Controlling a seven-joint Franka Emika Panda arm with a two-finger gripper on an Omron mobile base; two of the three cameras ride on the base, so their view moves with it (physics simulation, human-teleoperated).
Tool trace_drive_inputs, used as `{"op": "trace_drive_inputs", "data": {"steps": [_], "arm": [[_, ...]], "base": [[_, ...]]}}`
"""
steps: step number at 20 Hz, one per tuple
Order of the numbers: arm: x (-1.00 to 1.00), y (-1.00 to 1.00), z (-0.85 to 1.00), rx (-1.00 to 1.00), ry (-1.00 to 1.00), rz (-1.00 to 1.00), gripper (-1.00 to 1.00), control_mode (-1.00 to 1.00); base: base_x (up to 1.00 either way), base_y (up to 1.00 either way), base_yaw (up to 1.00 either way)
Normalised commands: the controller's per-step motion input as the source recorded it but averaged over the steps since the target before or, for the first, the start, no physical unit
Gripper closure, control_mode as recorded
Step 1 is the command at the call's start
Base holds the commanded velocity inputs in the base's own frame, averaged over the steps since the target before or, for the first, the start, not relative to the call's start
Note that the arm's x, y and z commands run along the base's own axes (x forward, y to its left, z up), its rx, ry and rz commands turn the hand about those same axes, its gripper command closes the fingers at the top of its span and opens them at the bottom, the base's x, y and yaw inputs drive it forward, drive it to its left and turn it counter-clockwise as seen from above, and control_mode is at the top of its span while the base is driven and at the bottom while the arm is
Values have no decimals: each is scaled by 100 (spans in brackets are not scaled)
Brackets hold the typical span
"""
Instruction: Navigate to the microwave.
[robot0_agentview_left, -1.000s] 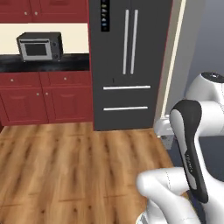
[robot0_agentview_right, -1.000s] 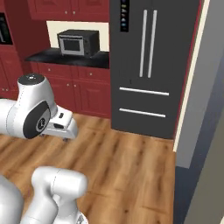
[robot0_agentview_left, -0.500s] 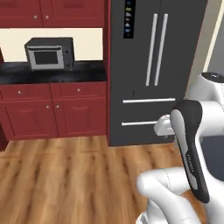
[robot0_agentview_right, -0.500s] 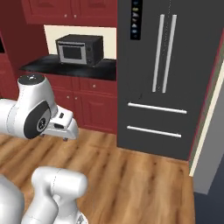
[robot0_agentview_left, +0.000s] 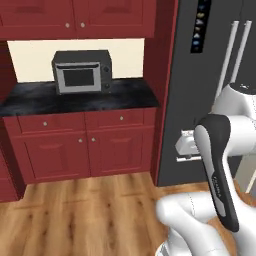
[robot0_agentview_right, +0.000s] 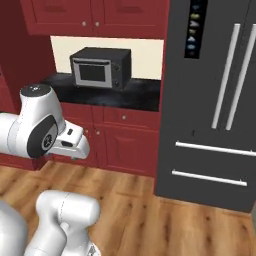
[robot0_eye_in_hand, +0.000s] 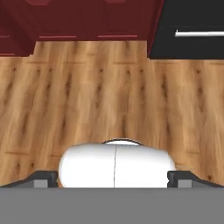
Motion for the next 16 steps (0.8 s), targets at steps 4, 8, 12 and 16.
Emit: {"op": "trace_drive_inputs", "data": {"steps": [4, 8, 12, 16], "arm": [[0, 0, 0, 0, 0, 0, -100, 100], [0, 0, 0, 0, 0, 0, -100, 100], [0, 0, 0, 0, 0, 0, -100, 100], [0, 0, 0, 0, 0, 0, -100, 100]], "base": [[76, 100, -17], [57, 100, -18], [23, 100, -12], [0, 100, 0]]}}
